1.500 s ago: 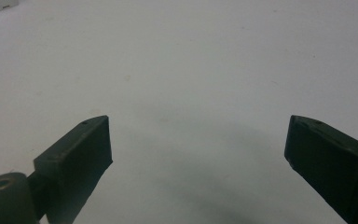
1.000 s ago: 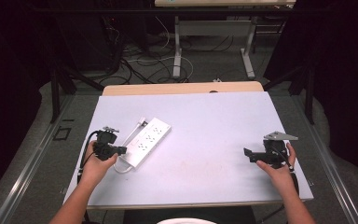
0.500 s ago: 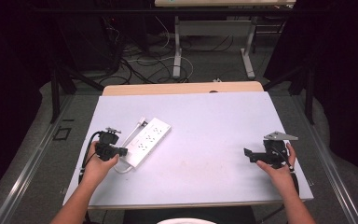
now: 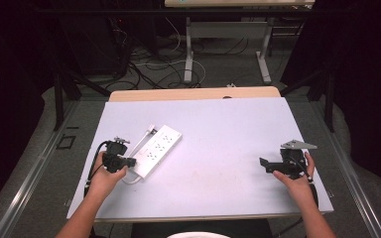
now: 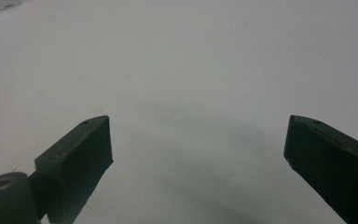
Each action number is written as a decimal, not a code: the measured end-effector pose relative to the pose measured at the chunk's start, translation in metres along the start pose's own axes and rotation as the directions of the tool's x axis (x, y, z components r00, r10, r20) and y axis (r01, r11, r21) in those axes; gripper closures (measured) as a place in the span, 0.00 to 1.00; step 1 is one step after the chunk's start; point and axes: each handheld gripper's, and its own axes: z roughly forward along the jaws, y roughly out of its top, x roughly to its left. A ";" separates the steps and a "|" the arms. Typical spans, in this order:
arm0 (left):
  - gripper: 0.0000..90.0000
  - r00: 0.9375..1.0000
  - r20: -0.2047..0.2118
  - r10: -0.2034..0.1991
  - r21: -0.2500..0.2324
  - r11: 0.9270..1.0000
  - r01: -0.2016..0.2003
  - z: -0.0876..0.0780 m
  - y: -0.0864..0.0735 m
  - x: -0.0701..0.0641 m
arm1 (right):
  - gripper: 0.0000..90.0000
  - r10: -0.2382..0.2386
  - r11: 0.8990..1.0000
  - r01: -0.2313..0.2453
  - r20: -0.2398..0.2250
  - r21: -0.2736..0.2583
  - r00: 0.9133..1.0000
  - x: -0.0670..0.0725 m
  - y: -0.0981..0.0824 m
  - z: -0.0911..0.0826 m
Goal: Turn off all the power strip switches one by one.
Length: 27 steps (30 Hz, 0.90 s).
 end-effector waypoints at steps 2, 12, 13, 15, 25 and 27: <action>1.00 1.000 -0.005 0.003 0.000 1.000 -0.003 0.000 0.000 -0.001 | 0.08 -0.001 1.000 0.001 0.000 0.000 1.000 0.000 0.000 0.000; 1.00 1.000 0.004 -0.017 -0.010 1.000 0.017 -0.002 0.005 -0.001 | 0.08 0.003 1.000 -0.003 0.002 -0.007 1.000 -0.001 0.000 -0.001; 1.00 1.000 0.009 -0.025 -0.016 1.000 0.025 -0.002 0.005 -0.001 | 0.08 0.003 1.000 -0.003 0.002 -0.007 1.000 -0.001 0.000 -0.001; 1.00 1.000 0.004 -0.031 -0.025 0.999 0.031 -0.003 0.007 -0.001 | 0.08 0.005 1.000 -0.005 0.005 -0.007 1.000 -0.001 0.000 -0.001; 1.00 0.999 0.013 -0.029 -0.043 0.999 0.030 -0.007 0.021 -0.003 | 0.08 0.014 1.000 -0.014 0.004 -0.006 1.000 -0.001 0.000 -0.001; 1.00 1.000 0.014 -0.019 -0.049 0.999 0.020 -0.008 0.025 -0.003 | 0.08 0.014 1.000 -0.014 0.002 -0.007 1.000 -0.001 0.000 -0.001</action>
